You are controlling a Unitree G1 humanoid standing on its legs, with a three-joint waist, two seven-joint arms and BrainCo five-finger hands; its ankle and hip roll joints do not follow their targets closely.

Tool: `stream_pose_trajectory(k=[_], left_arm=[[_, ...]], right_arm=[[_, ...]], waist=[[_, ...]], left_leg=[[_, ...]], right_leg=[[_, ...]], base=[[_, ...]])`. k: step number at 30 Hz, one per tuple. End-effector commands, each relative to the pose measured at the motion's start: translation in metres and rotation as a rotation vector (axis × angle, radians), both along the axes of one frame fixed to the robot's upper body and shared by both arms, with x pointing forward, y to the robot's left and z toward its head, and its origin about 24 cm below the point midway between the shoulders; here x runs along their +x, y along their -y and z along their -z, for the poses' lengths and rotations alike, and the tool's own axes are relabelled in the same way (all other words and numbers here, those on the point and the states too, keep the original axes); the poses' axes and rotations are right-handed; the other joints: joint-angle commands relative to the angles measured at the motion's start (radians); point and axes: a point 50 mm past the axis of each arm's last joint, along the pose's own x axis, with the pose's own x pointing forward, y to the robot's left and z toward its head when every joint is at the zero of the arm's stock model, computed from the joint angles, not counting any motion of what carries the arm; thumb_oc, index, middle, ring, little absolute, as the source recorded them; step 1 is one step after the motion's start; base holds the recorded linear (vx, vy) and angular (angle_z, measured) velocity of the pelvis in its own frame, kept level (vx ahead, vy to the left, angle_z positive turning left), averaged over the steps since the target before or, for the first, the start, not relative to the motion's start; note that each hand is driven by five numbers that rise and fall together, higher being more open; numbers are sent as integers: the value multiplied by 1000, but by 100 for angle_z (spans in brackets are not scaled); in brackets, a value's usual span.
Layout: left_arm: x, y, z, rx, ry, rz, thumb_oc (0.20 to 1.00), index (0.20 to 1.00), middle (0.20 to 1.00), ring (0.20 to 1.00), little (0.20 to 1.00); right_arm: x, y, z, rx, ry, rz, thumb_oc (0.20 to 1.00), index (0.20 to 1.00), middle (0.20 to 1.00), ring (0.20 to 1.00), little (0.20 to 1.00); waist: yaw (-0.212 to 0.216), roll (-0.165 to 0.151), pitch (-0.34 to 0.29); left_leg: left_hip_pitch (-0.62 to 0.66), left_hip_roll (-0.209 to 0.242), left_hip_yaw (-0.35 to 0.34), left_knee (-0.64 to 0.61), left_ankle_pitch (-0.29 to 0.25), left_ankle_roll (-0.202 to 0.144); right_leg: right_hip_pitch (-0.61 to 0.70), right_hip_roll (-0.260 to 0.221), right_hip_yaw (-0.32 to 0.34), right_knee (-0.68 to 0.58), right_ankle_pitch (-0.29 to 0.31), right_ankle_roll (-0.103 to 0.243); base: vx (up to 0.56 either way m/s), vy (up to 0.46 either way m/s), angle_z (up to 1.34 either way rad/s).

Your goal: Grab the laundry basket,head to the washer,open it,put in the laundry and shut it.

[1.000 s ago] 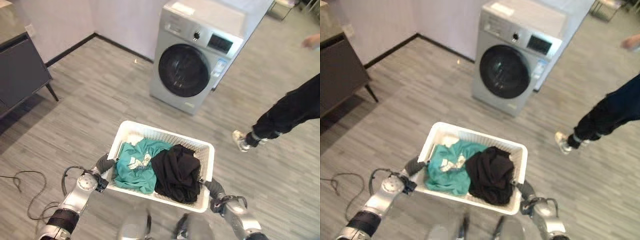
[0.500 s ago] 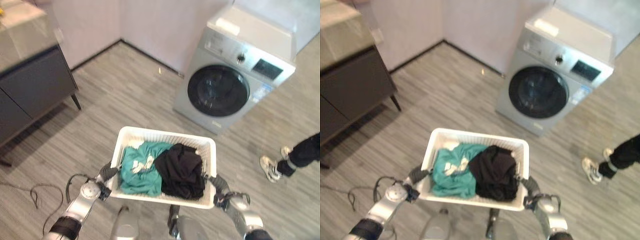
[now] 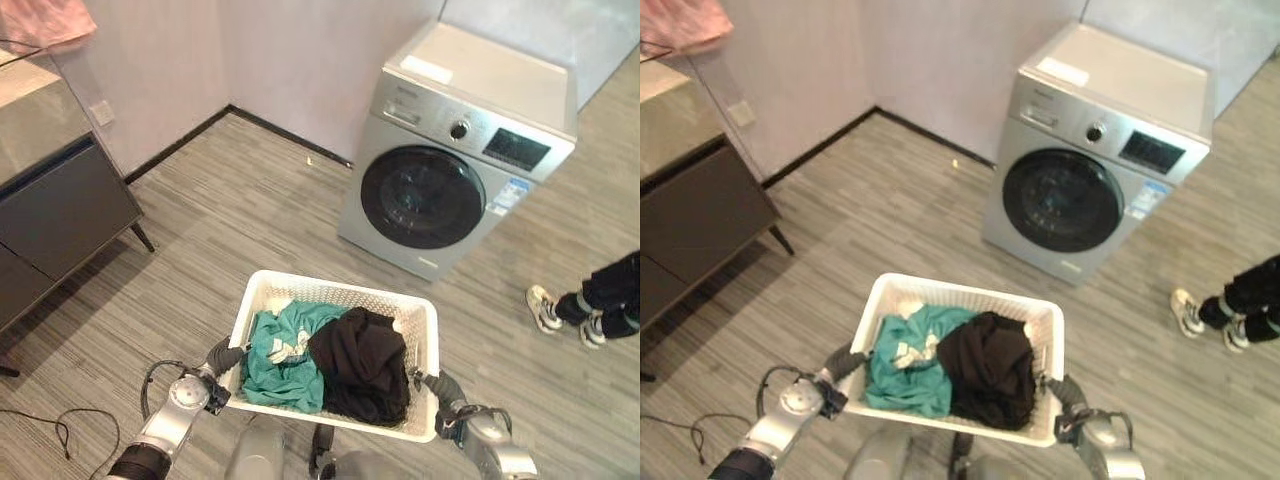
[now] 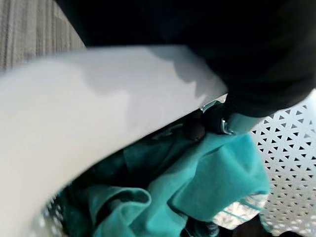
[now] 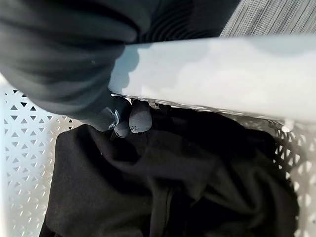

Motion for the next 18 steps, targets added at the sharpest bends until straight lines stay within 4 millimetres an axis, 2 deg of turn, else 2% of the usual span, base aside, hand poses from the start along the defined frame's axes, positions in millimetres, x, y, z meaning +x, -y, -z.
stream_pose_trajectory(k=[1,3,4,8,18], left_arm=[[32,-28,-45,18,210,-76,200,200,200,200,200],[34,-27,-47,25,217,-63,200,200,200,200,200],[37,-26,-50,29,232,-54,200,200,200,200,200],[37,-26,-50,23,234,-55,200,200,200,200,200],[20,-28,-36,-11,176,-77,200,200,200,200,200]], right_arm=[[-1,60,-27,-155,105,127,200,200,200,200,200],[-1,62,-27,-157,105,137,200,200,200,200,200],[-5,64,-24,-148,96,158,200,200,200,200,200],[-6,61,-22,-143,89,147,200,200,200,200,200],[-12,55,-16,-133,71,136,200,200,200,200,200]], waist=[[15,37,-29],[8,40,-32],[-1,42,-40],[-1,45,-55],[-12,50,-82]], left_leg=[[92,33,26,-64,128,29],[110,33,28,-70,123,30],[130,42,53,-75,116,35],[174,45,69,-100,102,46],[248,49,93,-160,81,69]], right_leg=[[25,-53,39,88,-90,142],[25,-58,41,89,-89,145],[27,-68,49,90,-90,146],[41,-76,60,88,-92,148],[61,-91,72,73,-92,160]], base=[[75,132,-67],[84,116,-83],[128,121,-48],[84,58,-23],[53,35,-5]])
